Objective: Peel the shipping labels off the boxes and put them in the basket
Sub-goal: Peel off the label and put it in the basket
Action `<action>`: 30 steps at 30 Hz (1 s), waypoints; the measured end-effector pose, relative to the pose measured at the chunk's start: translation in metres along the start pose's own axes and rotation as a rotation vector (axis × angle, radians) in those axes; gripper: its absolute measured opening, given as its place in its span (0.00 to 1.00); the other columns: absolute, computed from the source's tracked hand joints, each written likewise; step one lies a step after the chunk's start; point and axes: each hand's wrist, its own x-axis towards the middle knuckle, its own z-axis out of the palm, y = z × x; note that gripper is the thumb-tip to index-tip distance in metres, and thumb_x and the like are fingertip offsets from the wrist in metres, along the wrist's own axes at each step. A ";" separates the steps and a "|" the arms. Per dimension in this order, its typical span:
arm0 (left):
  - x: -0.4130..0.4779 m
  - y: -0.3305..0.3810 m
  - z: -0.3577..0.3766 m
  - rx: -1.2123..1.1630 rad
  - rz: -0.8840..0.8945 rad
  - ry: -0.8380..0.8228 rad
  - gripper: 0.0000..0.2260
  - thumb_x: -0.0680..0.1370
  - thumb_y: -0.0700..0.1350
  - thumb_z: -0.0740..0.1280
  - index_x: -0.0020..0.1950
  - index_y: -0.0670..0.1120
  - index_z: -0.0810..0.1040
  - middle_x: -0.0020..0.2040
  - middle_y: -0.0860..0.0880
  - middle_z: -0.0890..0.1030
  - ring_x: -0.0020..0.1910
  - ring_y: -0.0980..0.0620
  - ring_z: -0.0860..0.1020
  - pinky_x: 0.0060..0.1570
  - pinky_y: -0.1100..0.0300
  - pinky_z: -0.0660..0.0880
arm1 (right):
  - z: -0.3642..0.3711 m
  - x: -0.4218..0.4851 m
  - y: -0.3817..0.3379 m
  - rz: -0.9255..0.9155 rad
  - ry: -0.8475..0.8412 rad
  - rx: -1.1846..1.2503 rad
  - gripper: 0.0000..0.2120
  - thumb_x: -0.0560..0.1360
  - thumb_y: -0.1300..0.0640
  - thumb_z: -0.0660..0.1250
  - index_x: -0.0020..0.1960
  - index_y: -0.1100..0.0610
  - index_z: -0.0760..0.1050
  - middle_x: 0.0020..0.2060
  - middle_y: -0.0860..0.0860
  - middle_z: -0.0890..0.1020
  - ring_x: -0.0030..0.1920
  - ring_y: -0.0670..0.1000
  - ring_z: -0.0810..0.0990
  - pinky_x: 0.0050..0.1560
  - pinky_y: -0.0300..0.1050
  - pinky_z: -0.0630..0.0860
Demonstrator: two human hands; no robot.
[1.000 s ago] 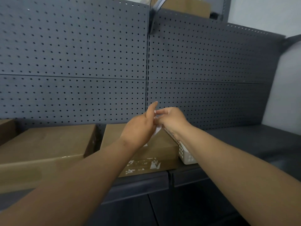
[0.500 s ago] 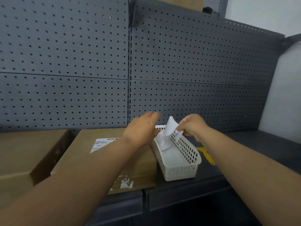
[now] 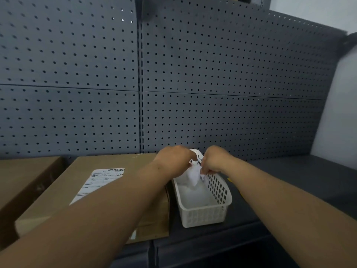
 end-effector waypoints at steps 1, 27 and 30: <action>0.001 -0.001 0.002 0.002 -0.009 -0.010 0.14 0.79 0.45 0.63 0.64 0.55 0.74 0.62 0.51 0.78 0.59 0.48 0.76 0.56 0.52 0.75 | 0.000 0.002 0.002 -0.011 -0.003 0.009 0.13 0.68 0.64 0.73 0.52 0.65 0.82 0.37 0.56 0.78 0.38 0.53 0.76 0.41 0.43 0.74; 0.015 -0.001 0.013 0.074 -0.020 -0.141 0.16 0.78 0.41 0.62 0.65 0.52 0.73 0.58 0.47 0.78 0.54 0.47 0.78 0.52 0.53 0.76 | -0.023 -0.013 0.021 -0.071 -0.156 0.491 0.09 0.73 0.77 0.63 0.49 0.68 0.78 0.42 0.58 0.78 0.50 0.56 0.80 0.48 0.42 0.82; 0.015 0.003 0.010 0.075 -0.003 -0.102 0.11 0.77 0.40 0.63 0.58 0.47 0.78 0.55 0.46 0.78 0.49 0.46 0.78 0.48 0.52 0.78 | -0.022 -0.008 0.018 -0.041 -0.049 0.410 0.08 0.74 0.74 0.64 0.51 0.73 0.79 0.43 0.60 0.81 0.47 0.55 0.80 0.58 0.53 0.80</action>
